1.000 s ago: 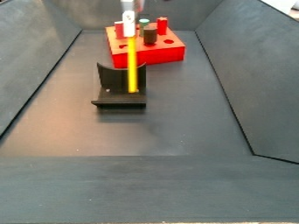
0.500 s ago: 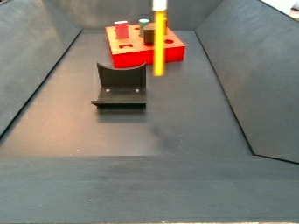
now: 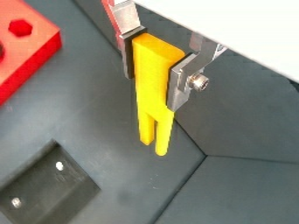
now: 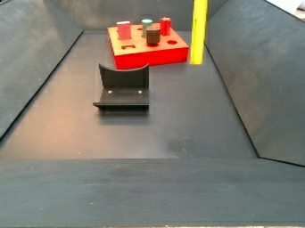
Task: Pick up the square-circle object. Move up. Place the square-circle object on the fixture. Regrasp the square-circle object. Rotate the square-circle object. Move to above the board. Insert the square-circle object.
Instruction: Rotate the square-circle object.
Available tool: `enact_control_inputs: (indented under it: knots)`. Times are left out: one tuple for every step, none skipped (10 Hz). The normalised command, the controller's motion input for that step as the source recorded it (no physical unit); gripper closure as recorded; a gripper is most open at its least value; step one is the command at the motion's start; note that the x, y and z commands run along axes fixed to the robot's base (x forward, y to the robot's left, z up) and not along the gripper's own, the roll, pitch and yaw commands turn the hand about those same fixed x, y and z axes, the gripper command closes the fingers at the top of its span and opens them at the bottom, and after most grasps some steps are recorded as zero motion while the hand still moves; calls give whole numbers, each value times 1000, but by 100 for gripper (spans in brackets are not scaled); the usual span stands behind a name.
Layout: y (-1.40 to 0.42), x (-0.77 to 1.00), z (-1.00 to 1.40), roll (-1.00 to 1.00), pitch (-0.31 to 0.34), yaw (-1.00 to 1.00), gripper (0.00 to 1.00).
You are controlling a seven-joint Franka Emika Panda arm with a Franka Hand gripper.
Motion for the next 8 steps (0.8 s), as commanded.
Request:
enact_control_inputs:
  knots:
    - [9,95,-59,-1000,104,-948,100]
    - [58,40,-30,-1000,138,-910,100]
    - [13,6,-9,-1000,168,-905,100]
    - [11,-2,11,-1000,208,-874,100]
    - [20,7,8,-895,198,-757,100]
    - [27,24,5,-654,166,-509,100]
    - [9,34,7,-380,143,-265,100]
    - [7,46,11,-208,126,-111,100]
